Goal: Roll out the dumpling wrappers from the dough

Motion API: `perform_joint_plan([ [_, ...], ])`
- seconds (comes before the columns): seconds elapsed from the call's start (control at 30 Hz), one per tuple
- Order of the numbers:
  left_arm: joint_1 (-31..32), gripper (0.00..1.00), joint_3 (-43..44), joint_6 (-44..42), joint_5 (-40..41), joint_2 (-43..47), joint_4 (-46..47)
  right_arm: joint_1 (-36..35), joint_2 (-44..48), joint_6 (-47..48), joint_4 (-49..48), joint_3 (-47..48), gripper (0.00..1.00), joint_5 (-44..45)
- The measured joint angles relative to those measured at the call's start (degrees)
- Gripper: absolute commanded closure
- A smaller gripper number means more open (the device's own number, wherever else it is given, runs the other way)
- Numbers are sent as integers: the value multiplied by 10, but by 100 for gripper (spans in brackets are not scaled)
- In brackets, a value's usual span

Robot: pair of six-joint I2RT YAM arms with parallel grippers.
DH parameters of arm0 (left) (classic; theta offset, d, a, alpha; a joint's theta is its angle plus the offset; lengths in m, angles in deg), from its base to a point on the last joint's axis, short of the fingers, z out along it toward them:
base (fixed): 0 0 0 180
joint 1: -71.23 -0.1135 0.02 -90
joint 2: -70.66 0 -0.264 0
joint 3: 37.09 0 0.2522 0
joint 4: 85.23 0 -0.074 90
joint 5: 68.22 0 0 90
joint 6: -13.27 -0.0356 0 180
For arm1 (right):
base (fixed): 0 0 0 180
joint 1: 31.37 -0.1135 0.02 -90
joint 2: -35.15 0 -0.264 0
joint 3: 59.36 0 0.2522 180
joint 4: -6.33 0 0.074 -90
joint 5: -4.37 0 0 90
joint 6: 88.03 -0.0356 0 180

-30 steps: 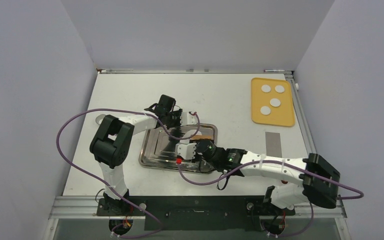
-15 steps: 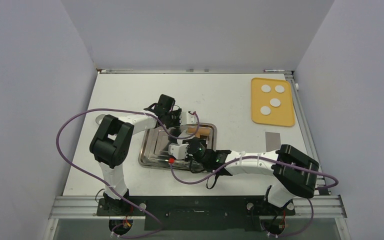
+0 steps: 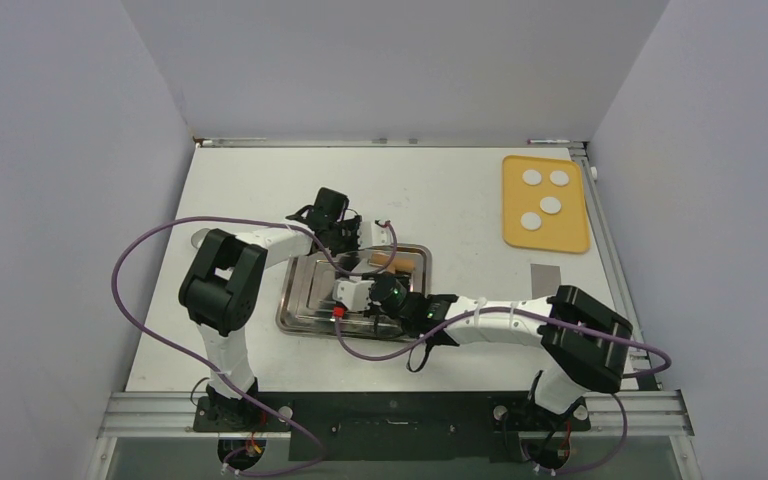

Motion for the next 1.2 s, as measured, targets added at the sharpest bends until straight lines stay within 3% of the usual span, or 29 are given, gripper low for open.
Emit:
perform_joint_plan([
  [0.3,0,100,0,0,2,0,0,-89,28,-41,38,-22,92,26],
  [0.6,0,100,0,0,2,0,-1,-94,34,-53,72,-7,92,35],
  [0.83,0,100,0,0,2,0,0,-99,102,-70,158,-4,92,24],
  [1.03,0,100,0,0,2,0,-1,-94,101,-13,125,23,92,48],
  [1.2,0,100,1,0,2,-1,-2,-82,32,44,50,68,92,53],
])
